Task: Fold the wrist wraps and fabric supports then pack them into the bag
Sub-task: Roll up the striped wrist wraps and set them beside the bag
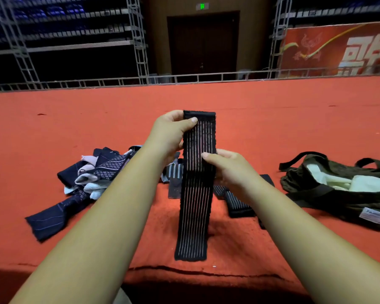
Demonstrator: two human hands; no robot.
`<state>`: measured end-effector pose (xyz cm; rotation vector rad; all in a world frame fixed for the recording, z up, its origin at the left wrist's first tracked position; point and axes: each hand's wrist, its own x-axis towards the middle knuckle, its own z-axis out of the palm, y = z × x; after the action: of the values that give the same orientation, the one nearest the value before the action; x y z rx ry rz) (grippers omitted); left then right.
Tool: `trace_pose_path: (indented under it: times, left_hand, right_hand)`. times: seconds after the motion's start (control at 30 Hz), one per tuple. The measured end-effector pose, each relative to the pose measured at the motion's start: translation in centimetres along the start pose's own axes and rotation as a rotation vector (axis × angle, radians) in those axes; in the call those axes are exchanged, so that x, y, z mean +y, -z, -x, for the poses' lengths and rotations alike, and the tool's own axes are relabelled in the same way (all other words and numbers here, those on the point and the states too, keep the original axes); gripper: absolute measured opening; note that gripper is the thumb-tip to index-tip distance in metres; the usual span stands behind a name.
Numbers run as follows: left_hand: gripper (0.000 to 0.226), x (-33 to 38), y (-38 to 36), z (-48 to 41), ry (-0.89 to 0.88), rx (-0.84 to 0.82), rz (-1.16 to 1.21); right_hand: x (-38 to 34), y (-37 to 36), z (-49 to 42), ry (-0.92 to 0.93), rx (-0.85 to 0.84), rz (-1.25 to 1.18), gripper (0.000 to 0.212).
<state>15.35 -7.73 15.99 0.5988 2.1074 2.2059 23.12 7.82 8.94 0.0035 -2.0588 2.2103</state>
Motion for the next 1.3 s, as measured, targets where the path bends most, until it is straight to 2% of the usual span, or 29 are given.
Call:
trace_pose_path:
  times: [0.1, 0.27, 0.5, 0.63, 0.8, 0.87, 1.03, 1.23, 1.3]
  left_hand:
    - [0.018, 0.7, 0.4, 0.2, -0.02, 0.051, -0.025]
    - [0.008, 0.7, 0.9, 1.0, -0.083, 0.03, -0.071]
    - [0.013, -3.1, 0.8, 3.0, -0.097, 0.033, -0.291]
    - [0.019, -6.2, 0.2, 4.4, -0.111, 0.004, -0.408]
    - [0.026, -10.7, -0.3, 4.4, -0.158, -0.023, -0.447]
    - [0.028, -12.2, -0.3, 4.1, -0.174, -0.034, -0.519]
    - [0.034, -14.4, -0.4, 3.9, -0.181, -0.119, -0.586]
    - [0.034, -15.5, -0.5, 4.3, -0.163, -0.18, -0.609]
    - [0.035, -15.9, -0.4, 4.5, -0.147, -0.163, -0.518]
  right_hand:
    - [-0.7, -0.4, 0.6, -0.006, 0.047, -0.006, 0.019]
    - [-1.4, -0.4, 1.0, -0.051, 0.066, -0.091, 0.027]
    - [0.3, 0.6, 0.5, -0.179, 0.144, -0.131, 0.023]
    - [2.4, 1.2, 0.3, -0.202, 0.166, -0.219, 0.039]
    - [5.8, 2.5, -0.3, -0.247, 0.157, -0.343, 0.059]
    - [6.6, 3.1, -0.2, -0.227, 0.122, -0.317, 0.056]
    - [8.2, 4.2, -0.2, -0.157, 0.115, -0.151, 0.023]
    - [10.3, 5.2, -0.3, -0.106, 0.11, -0.156, 0.026]
    - [11.0, 5.4, -0.6, -0.086, 0.109, -0.172, 0.03]
